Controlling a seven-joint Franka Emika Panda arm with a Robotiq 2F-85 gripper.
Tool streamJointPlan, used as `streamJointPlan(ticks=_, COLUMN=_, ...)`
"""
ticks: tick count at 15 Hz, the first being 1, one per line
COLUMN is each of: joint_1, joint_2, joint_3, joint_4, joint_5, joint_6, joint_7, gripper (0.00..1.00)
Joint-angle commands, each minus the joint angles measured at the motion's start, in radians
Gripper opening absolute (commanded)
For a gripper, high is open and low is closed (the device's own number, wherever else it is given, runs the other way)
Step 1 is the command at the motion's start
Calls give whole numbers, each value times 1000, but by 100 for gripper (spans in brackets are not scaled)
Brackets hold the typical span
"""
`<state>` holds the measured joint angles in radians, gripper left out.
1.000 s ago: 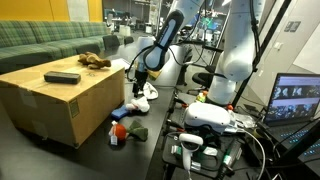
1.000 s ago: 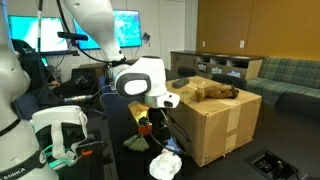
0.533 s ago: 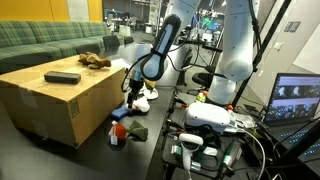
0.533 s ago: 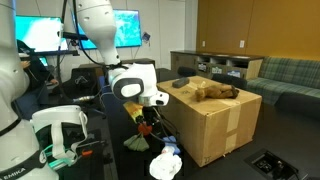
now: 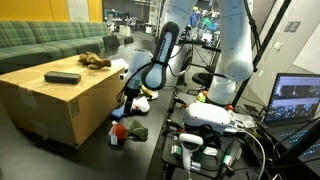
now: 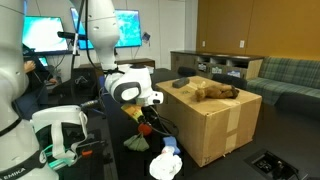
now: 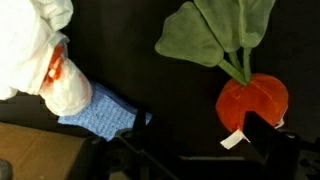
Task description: Put the objects on the surface on the box and the objects on the box on the counter top
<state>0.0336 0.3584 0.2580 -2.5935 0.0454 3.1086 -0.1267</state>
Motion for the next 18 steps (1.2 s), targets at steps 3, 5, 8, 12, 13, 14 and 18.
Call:
streamJointPlan(ticks=3, joint_1=-36, joint_2=126, joint_3=27, joint_4=101, joint_5=-78, joint_6=40, joint_7=-45, gripper=100)
streamJointPlan(ticks=5, joint_1=-22, joint_2=158, joint_3=8, joint_4=133, joint_5=-96, joint_6=38, joint_7=-47, gripper=100)
streamJointPlan(ticks=8, joint_1=-7, joint_2=194, joint_3=-27, joint_4=173, joint_5=-117, joint_6=35, joint_7=-46, gripper=100)
streamJointPlan(ticks=12, joint_1=8, joint_2=241, joint_3=-72, joint_4=213, joint_5=-132, joint_6=47, joint_7=-42, gripper=100)
streamJointPlan(ticks=13, joint_1=16, joint_2=251, joint_3=-88, joint_4=222, joint_5=-135, joint_6=47, joint_7=-38, gripper=100)
streamJointPlan(ticks=14, joint_1=20, joint_2=262, joint_3=-97, joint_4=229, joint_5=-138, joint_6=47, joint_7=-38, gripper=100)
streamJointPlan(ticks=18, joint_1=45, joint_2=304, joint_3=-138, joint_4=262, joint_5=-138, joint_6=46, joint_7=-28, gripper=100)
